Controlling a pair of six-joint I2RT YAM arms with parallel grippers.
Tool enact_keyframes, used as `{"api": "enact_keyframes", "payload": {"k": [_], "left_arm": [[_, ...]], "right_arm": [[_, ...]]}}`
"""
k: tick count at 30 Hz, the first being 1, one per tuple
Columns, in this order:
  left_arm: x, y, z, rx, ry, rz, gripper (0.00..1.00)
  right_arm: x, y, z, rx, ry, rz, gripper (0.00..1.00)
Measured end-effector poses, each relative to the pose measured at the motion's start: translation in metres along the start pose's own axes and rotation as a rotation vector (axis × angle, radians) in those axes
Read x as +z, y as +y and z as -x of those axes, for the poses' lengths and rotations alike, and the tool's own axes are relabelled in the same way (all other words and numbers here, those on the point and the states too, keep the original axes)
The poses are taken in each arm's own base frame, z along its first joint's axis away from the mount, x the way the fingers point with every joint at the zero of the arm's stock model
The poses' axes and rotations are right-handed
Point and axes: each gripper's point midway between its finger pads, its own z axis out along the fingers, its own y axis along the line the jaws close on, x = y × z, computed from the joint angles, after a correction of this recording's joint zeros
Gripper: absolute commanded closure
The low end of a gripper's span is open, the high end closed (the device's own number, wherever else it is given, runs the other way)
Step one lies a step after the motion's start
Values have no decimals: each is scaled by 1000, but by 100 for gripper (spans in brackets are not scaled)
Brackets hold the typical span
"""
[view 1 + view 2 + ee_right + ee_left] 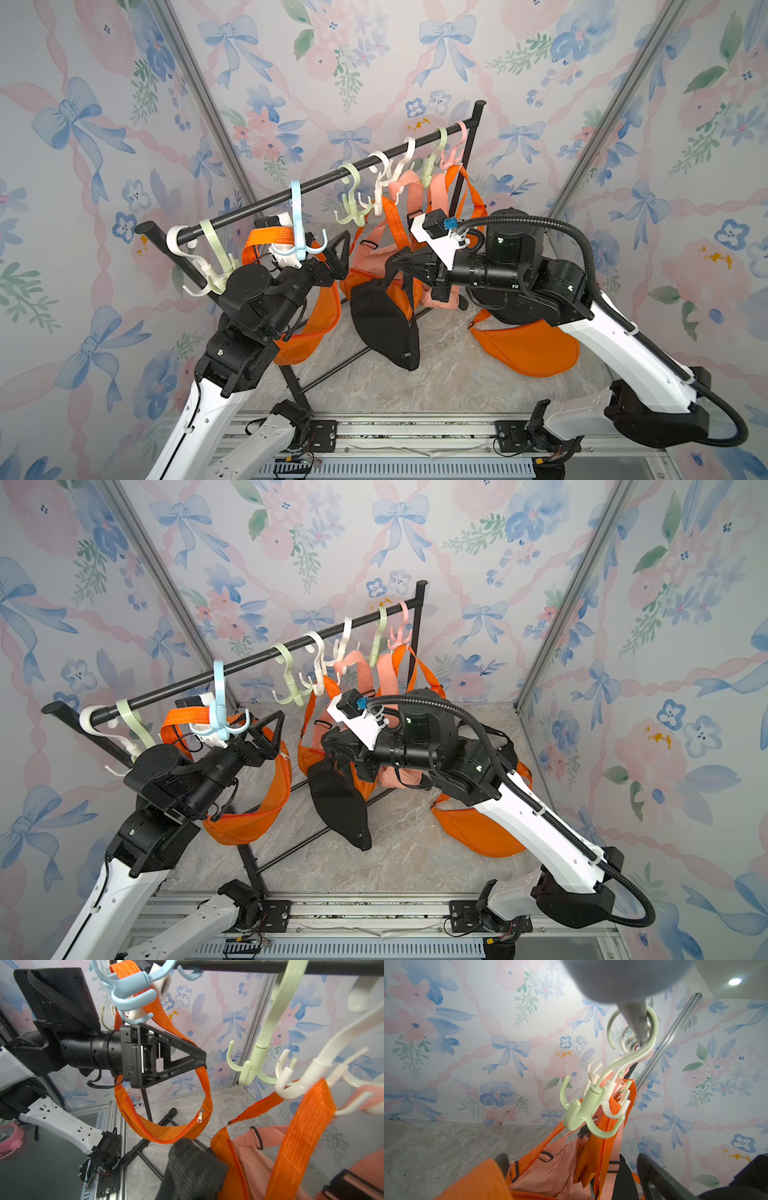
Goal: Take the bag off the hook
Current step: Pick up the bag from the hook, then place the bag at the center of the board.
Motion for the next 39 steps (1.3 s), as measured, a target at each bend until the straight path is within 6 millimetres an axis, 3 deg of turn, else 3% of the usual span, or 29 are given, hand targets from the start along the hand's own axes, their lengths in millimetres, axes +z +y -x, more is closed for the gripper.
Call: {"api": "enact_keyframes", "payload": {"k": [5, 14, 16, 20, 23, 26, 28, 30, 34, 39], "left_arm": [[-1, -2, 2, -1, -8, -12, 2], [22, 5, -18, 4, 54, 18, 2], [28, 7, -24, 5, 73, 23, 2], [39, 9, -34, 7, 106, 28, 2], [46, 10, -42, 8, 130, 29, 2], [50, 11, -47, 8, 144, 31, 2], [51, 11, -47, 8, 147, 32, 2], [51, 12, -47, 7, 145, 33, 2], [53, 11, -47, -1, 145, 29, 2], [56, 12, -50, -2, 155, 31, 2]], "right_arm": [[-33, 1, 10, -7, -30, -26, 100], [-75, 30, 7, 24, -20, 57, 100], [-79, 35, 1, 34, -13, 76, 100], [-62, 37, -19, 95, 35, 141, 100], [-35, 16, -41, 189, 84, 164, 100], [-13, -30, -86, 322, 160, 80, 100], [-16, -68, -117, 414, 200, -33, 100], [-30, -110, -134, 489, 190, -160, 100], [-57, -169, -133, 545, 97, -346, 100], [-59, -183, -120, 538, 29, -387, 100]]}}
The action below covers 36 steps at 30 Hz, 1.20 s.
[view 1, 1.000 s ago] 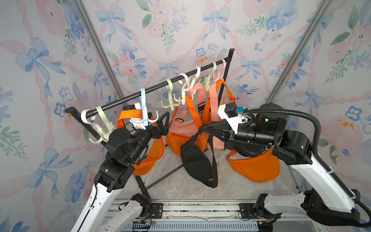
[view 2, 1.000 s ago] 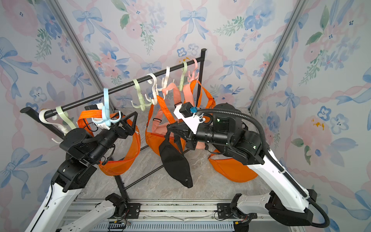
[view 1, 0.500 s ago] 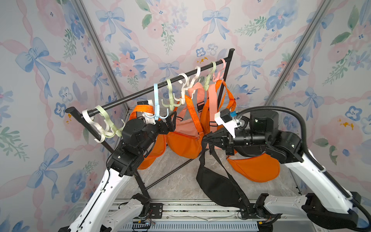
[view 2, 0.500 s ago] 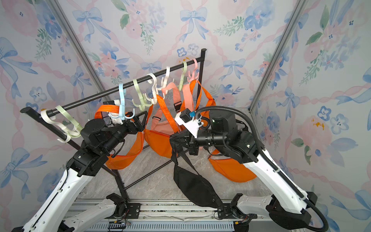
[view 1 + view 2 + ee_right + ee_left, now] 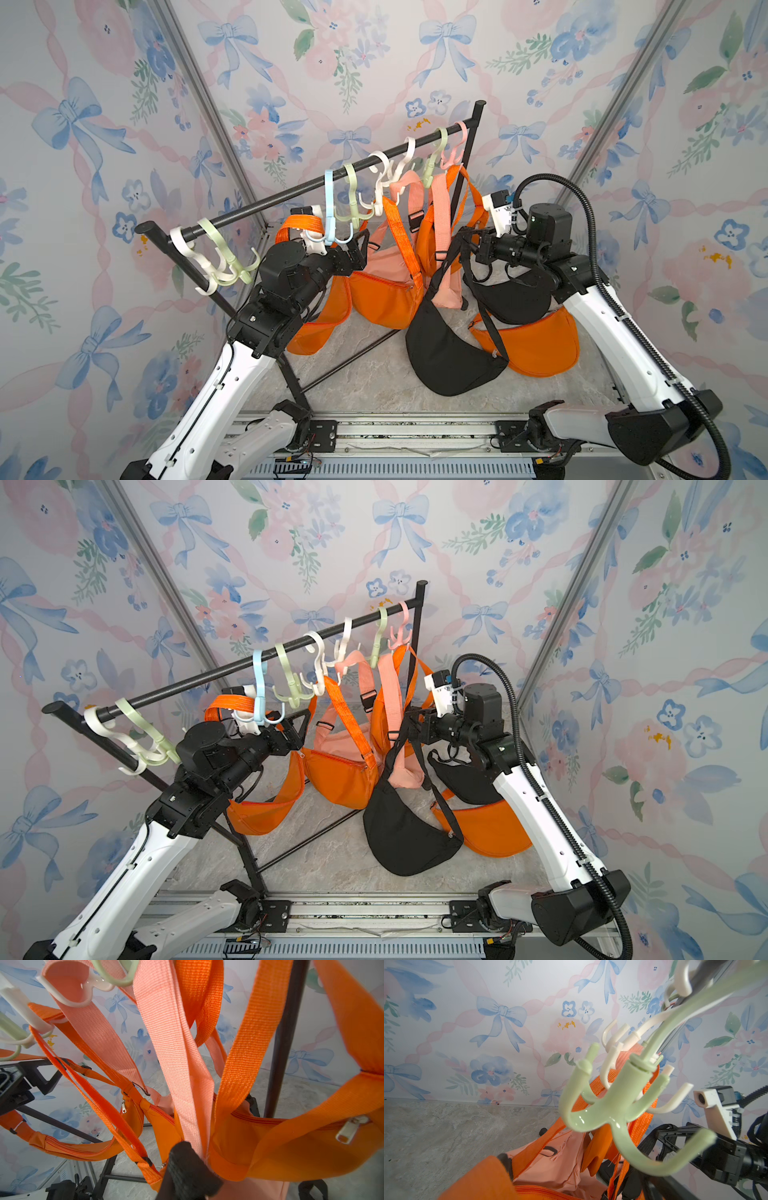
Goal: Take the bag off the hook
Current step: Place the bag at the center of the board.
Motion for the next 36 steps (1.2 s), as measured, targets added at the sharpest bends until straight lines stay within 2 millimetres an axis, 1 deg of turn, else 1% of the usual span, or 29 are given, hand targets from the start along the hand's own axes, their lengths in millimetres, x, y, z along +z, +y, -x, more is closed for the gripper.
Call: {"api": "enact_keyframes", "payload": {"k": [2, 4, 5, 7, 8, 9, 11, 12, 14, 16, 21, 22, 23, 24, 25, 26, 27, 29, 31, 34, 36], "left_arm": [[0, 0, 0, 0, 0, 0, 2], [0, 0, 0, 0, -1, 1, 2], [0, 0, 0, 0, -1, 1, 2], [0, 0, 0, 0, 0, 1, 2], [0, 0, 0, 0, 0, 1, 2], [0, 0, 0, 0, 0, 1, 2], [2, 1, -1, 0, 3, 4, 2], [3, 1, -1, 0, 5, 4, 2], [5, 2, -3, 1, 11, 7, 2], [7, 3, -4, 0, 14, 11, 2], [7, 3, -3, 0, 9, 11, 2], [7, 3, -3, 0, 9, 10, 2], [7, 3, -3, 0, 9, 10, 2], [7, 3, -3, 0, 8, 11, 2], [7, 3, -3, 0, 9, 11, 2], [7, 3, -3, 0, 8, 11, 2], [7, 3, -3, 0, 9, 11, 2], [7, 3, -3, 0, 9, 11, 2], [7, 4, -3, 0, 9, 12, 2], [8, 4, -4, 0, 12, 12, 2], [10, 4, -5, 0, 18, 11, 2]], "right_arm": [[3, 1, -5, 11, 6, 6, 100], [8, 5, -20, 14, 40, 12, 100], [10, 11, -32, 8, 70, 19, 100], [11, 34, -57, -20, 134, 50, 100], [9, 49, -72, -40, 169, 75, 100], [4, 65, -84, -60, 199, 103, 100], [-8, 90, -103, -93, 236, 144, 100], [-14, 99, -112, -106, 248, 159, 100], [-24, 106, -130, -110, 265, 159, 100], [-26, 101, -151, -86, 293, 135, 100], [-17, 67, -235, 4, 461, 8, 100], [-16, 61, -248, 18, 492, -13, 99], [-15, 55, -261, 31, 521, -36, 92], [-14, 50, -273, 46, 549, -59, 77], [-14, 45, -282, 64, 572, -81, 66], [-13, 40, -291, 77, 593, -107, 56], [-12, 34, -299, 88, 612, -133, 48], [-11, 26, -307, 102, 627, -174, 42], [-11, 20, -304, 103, 606, -210, 36], [-16, 11, -284, 92, 524, -256, 33], [-24, 3, -258, 90, 432, -286, 32]]}}
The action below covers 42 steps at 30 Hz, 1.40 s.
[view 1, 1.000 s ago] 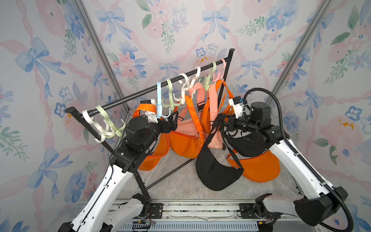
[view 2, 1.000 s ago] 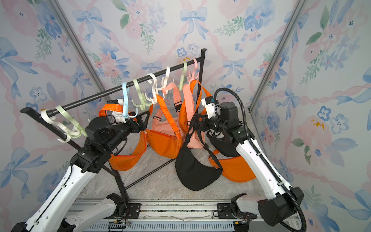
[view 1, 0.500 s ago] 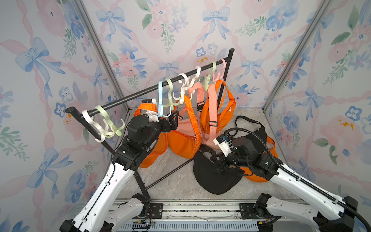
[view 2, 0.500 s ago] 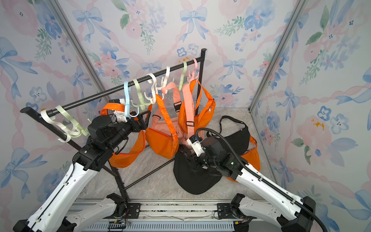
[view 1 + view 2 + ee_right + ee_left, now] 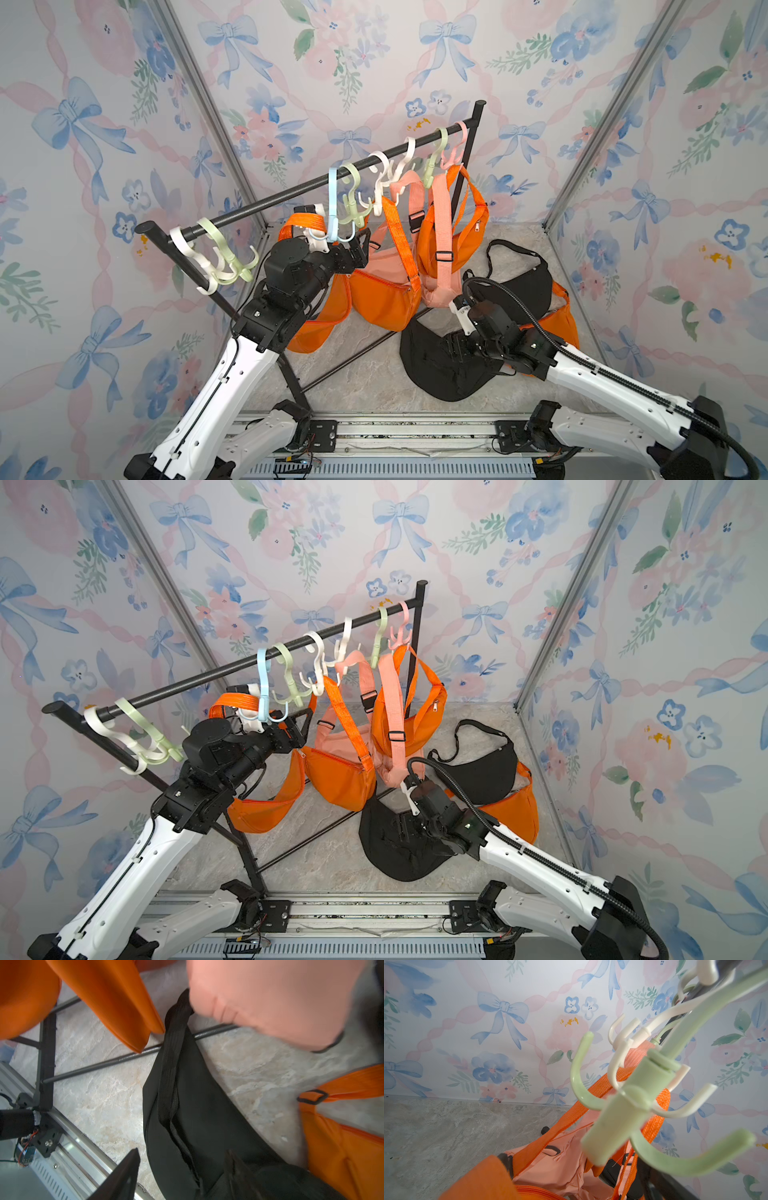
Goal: Take the bag off the hook
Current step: Place the bag at the center of the board, then adjust the clothesline at the center of the board.
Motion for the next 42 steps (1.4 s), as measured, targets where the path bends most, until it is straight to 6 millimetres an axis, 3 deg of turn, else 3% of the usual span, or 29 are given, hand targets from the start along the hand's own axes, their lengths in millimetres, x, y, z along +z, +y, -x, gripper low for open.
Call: {"api": "enact_keyframes", "payload": {"k": [4, 10, 15, 21, 26, 29, 34, 36, 37, 39, 42], "left_arm": [[1, 0, -4, -1, 11, -7, 2], [3, 4, -12, -7, 33, 4, 2], [4, 4, -13, -7, 37, 7, 2], [16, 12, -8, -1, 58, 41, 2], [33, 30, 2, -10, 68, 77, 2], [44, 40, 8, -19, 76, 89, 2], [63, 53, 16, -29, 93, 90, 2], [72, 56, 19, -31, 101, 84, 2], [77, 57, 21, -33, 104, 80, 2], [89, 59, 25, -31, 110, 68, 2], [108, 64, 31, -40, 118, 33, 2]], "right_arm": [[-46, -19, 63, 34, -235, -54, 30], [-107, -46, 178, 68, -531, -103, 36], [-114, -57, 273, 36, -638, -59, 38], [-108, -40, 368, -69, -715, 43, 37], [-99, -39, 413, -109, -758, 68, 37], [-87, -46, 431, -118, -767, 65, 42], [-70, -52, 452, -128, -780, 72, 66], [-68, -54, 457, -127, -787, 69, 91], [-68, -57, 459, -159, -795, 39, 97], [-68, -66, 463, -241, -811, -34, 100], [-68, -80, 469, -202, -824, -63, 100]]}}
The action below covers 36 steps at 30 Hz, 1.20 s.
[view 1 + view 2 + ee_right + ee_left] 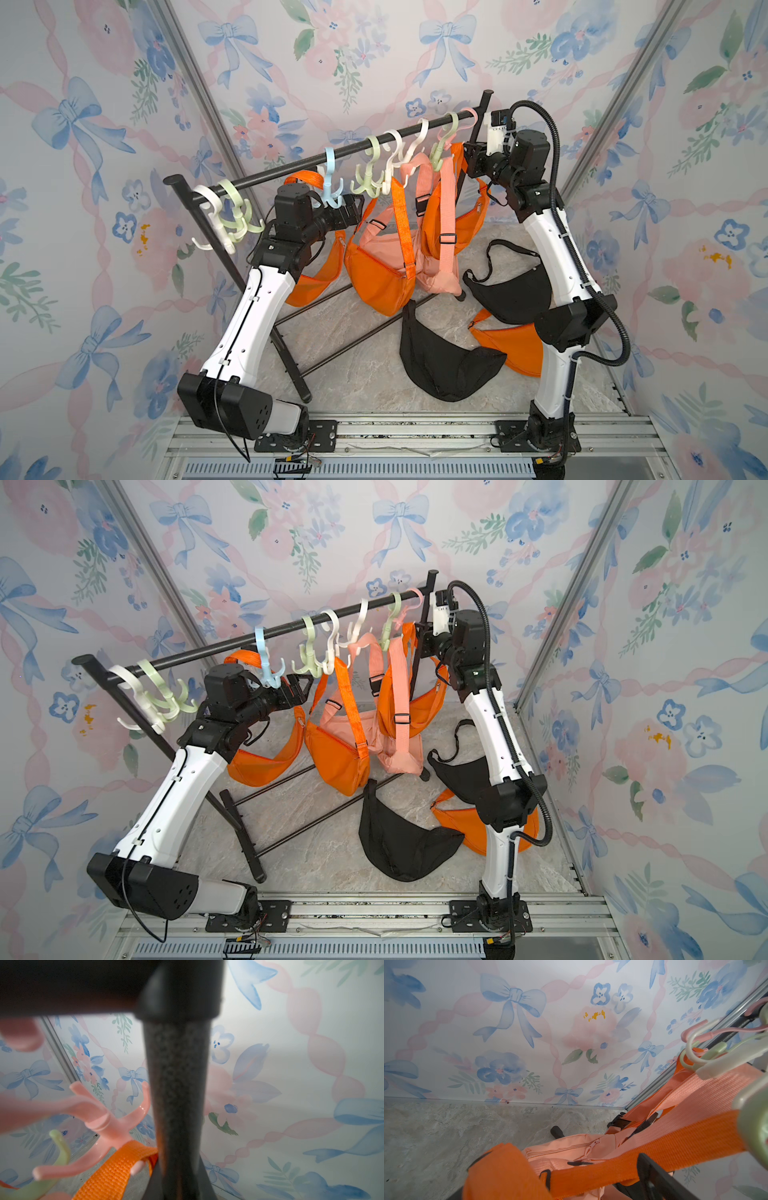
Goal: Take the bag off the hook
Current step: Adjust the clothesline at the center of the board.
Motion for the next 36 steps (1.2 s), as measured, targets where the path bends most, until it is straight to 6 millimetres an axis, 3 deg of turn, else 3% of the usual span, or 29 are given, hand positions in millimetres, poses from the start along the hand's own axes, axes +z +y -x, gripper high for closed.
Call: {"api": "enact_keyframes", "payload": {"k": [5, 8, 12, 18, 23, 30, 36], "left_arm": [[32, 29, 9, -38, 22, -16, 2], [50, 35, 6, -47, 48, -37, 2], [61, 24, 6, -46, 63, -79, 2], [62, -11, 9, -21, 56, -155, 2], [62, -13, 4, -22, 65, -157, 2], [50, -9, -5, -30, 77, -128, 2], [33, -7, -13, -49, 79, -109, 2]], "right_arm": [[8, -16, 2, -2, -18, -75, 100], [9, -28, 3, 4, -28, -142, 100], [6, -49, 3, 32, -51, -266, 100], [-7, -68, 4, 70, -85, -406, 100], [-10, -64, 4, 64, -95, -485, 100], [-7, -28, 6, -20, -84, -565, 100], [-3, -18, 5, -19, -96, -632, 100]]}}
